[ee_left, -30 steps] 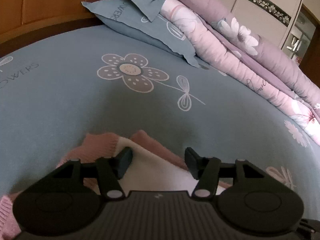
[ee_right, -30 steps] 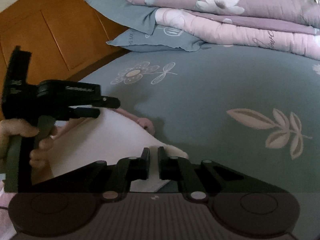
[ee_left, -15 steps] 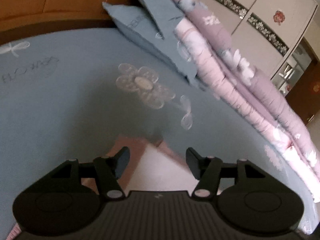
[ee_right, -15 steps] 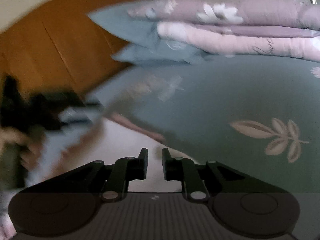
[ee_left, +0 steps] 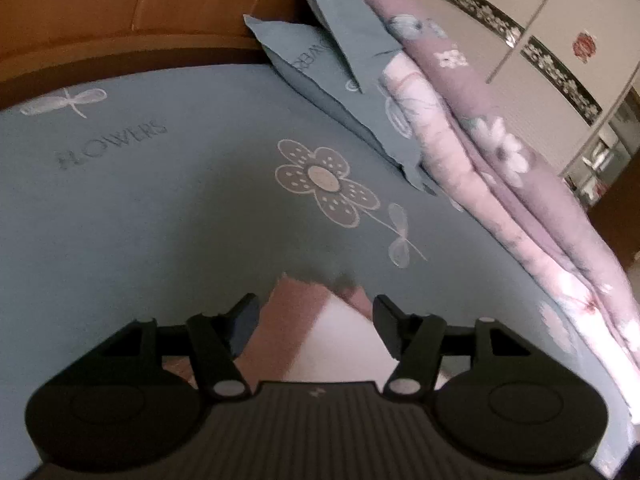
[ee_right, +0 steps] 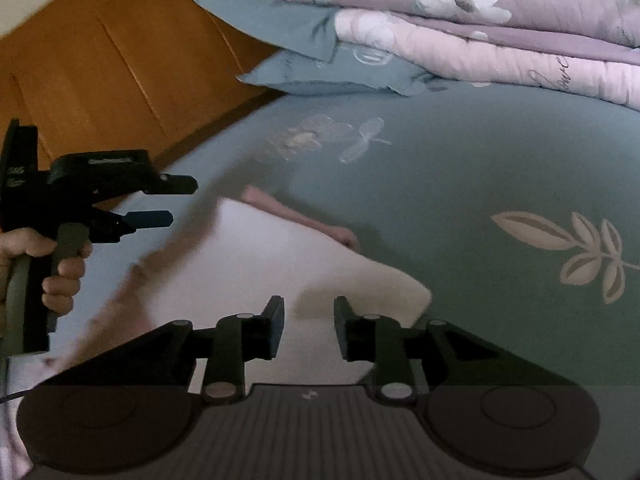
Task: Fold clothes
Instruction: 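Press and smooth the folded sweater flat with both open grippers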
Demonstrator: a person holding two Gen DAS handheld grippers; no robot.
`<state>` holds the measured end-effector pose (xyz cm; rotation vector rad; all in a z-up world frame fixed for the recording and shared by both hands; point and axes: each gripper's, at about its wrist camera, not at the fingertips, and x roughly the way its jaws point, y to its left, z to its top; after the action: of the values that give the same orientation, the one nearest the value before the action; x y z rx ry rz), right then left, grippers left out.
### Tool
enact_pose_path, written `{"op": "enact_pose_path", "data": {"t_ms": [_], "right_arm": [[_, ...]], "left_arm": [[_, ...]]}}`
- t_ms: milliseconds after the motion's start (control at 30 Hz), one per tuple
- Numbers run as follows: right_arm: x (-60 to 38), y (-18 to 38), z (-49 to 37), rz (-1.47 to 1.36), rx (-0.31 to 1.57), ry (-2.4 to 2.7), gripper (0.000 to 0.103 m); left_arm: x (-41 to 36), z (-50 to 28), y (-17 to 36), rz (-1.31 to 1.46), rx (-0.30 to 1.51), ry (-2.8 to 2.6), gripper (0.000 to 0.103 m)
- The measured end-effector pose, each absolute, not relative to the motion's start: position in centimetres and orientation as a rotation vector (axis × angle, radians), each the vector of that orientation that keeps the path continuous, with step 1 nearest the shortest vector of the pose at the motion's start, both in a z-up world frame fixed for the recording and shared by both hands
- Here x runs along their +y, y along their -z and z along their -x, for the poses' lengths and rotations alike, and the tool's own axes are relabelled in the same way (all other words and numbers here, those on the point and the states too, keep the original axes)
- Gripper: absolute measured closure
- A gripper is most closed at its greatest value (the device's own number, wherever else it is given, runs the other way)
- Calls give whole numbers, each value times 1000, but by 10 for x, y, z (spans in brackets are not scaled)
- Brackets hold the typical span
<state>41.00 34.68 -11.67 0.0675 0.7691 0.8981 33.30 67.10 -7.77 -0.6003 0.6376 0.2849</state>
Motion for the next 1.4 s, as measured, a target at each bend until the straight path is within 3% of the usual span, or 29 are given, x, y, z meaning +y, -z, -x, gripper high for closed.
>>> {"op": "enact_pose_path", "data": {"t_ms": [67, 133, 267, 567, 733, 1000, 1233, 1400], "right_arm": [[345, 101, -393, -66, 756, -959, 70], [346, 88, -375, -54, 763, -1031, 61], [358, 84, -340, -30, 841, -1160, 60], [385, 124, -304, 174, 967, -1067, 59], [386, 124, -296, 206, 967, -1034, 58], [387, 99, -277, 157, 972, -1077, 57], [397, 105, -243, 132, 1053, -1175, 57], [395, 115, -227, 182, 1085, -1186, 55]], "left_arm": [[663, -305, 58, 562, 650, -264, 39], [648, -267, 40, 535, 680, -259, 34], [624, -197, 35, 501, 765, -268, 33], [650, -83, 108, 719, 823, -266, 33], [684, -61, 136, 896, 812, -275, 35], [669, -43, 78, 830, 725, -256, 34], [667, -48, 127, 877, 848, -305, 34], [663, -39, 123, 894, 807, -319, 34]]}}
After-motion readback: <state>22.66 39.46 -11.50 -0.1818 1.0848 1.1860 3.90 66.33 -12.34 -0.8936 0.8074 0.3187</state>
